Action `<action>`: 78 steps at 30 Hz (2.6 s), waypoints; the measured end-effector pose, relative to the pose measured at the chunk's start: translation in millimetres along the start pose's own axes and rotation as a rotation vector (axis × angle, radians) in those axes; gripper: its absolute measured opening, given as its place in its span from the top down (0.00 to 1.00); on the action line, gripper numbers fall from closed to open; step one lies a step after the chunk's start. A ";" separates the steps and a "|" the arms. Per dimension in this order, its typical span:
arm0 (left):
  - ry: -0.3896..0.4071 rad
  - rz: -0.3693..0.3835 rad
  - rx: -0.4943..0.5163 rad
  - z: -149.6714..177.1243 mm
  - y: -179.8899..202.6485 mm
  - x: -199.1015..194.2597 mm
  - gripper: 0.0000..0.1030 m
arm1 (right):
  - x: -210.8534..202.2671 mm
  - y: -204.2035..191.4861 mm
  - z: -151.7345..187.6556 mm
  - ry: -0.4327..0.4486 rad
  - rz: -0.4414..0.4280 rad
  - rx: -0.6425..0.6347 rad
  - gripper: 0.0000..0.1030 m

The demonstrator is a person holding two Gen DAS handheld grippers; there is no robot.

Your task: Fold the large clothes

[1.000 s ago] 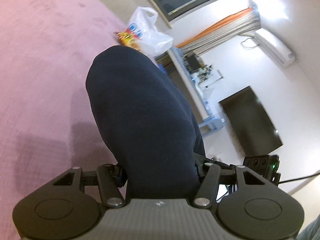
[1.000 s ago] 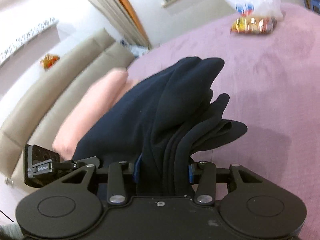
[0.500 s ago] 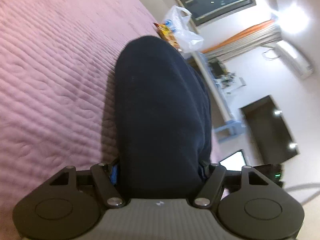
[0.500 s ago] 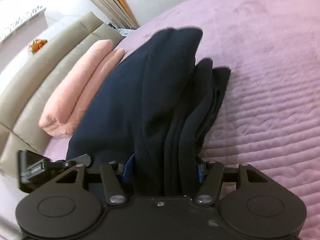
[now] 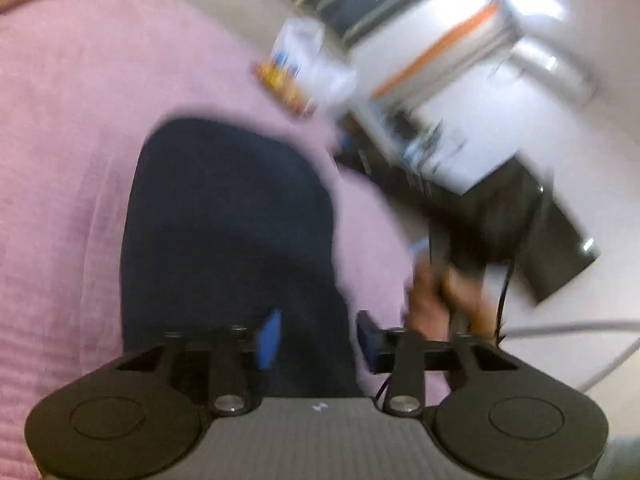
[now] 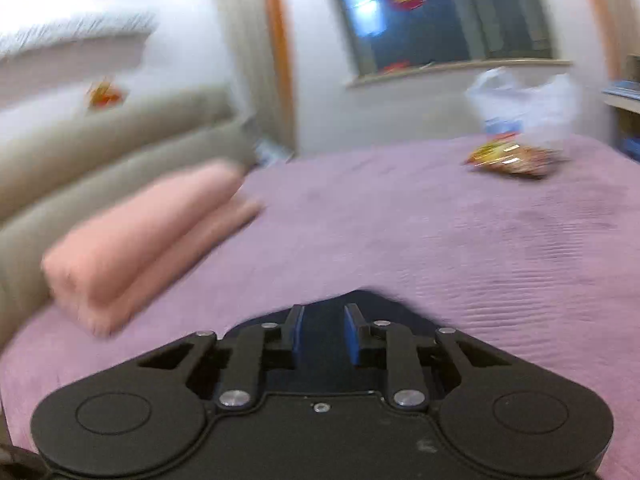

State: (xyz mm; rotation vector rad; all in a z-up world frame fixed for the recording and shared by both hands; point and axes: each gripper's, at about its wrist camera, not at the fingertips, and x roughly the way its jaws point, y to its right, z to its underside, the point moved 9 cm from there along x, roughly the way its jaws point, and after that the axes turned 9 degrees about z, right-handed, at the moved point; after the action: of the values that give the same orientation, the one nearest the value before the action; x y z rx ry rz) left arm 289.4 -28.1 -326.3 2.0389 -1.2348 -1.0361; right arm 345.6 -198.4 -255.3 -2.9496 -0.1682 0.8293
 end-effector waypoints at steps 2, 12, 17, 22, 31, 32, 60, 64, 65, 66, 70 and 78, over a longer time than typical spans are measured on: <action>0.007 -0.008 0.028 12.8 -7.8 -3.1 0.87 | 42.9 17.6 22.3 -0.083 0.124 -0.048 0.94; 0.020 0.087 -0.104 41.6 -35.9 -36.7 0.97 | -42.4 31.7 11.4 0.015 0.131 0.098 0.78; -0.061 -0.066 -0.022 52.3 -18.0 -17.7 0.96 | -64.8 -7.4 83.3 -0.185 0.163 -0.015 0.79; -0.084 -0.174 0.155 68.0 35.3 -36.6 0.84 | -104.7 14.6 142.8 -0.352 0.235 0.228 0.75; 0.035 -0.277 0.364 69.9 145.4 -98.3 0.78 | -215.4 2.1 168.2 -0.460 0.267 0.274 0.48; 0.050 -0.296 0.403 68.8 160.9 -104.0 0.78 | -227.5 -1.3 158.7 -0.436 0.270 0.259 0.48; 0.333 -0.705 0.408 55.4 327.1 -229.1 0.09 | -387.1 -82.3 29.4 -0.022 0.405 0.139 0.18; 0.269 -0.733 0.400 67.1 307.3 -211.7 0.11 | -372.3 -82.0 45.8 -0.083 0.415 0.109 0.18; 0.254 -0.741 0.401 70.0 303.3 -208.4 0.12 | -371.6 -83.4 49.4 -0.091 0.418 0.102 0.18; 0.246 -0.748 0.401 72.1 302.3 -206.5 0.12 | -371.0 -84.6 51.9 -0.098 0.417 0.094 0.18; 0.234 -0.753 0.407 72.5 295.2 -202.1 0.12 | -369.0 -86.7 55.9 -0.110 0.417 0.089 0.18; 0.210 -0.794 0.379 74.9 284.1 -199.1 0.13 | -368.6 -87.8 62.6 -0.127 0.405 0.096 0.18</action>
State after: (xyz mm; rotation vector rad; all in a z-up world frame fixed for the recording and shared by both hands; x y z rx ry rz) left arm 32.5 22.4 -86.6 2.9604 -0.5174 -0.9030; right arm -7.2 -154.8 -110.1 -2.8791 0.4644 1.0341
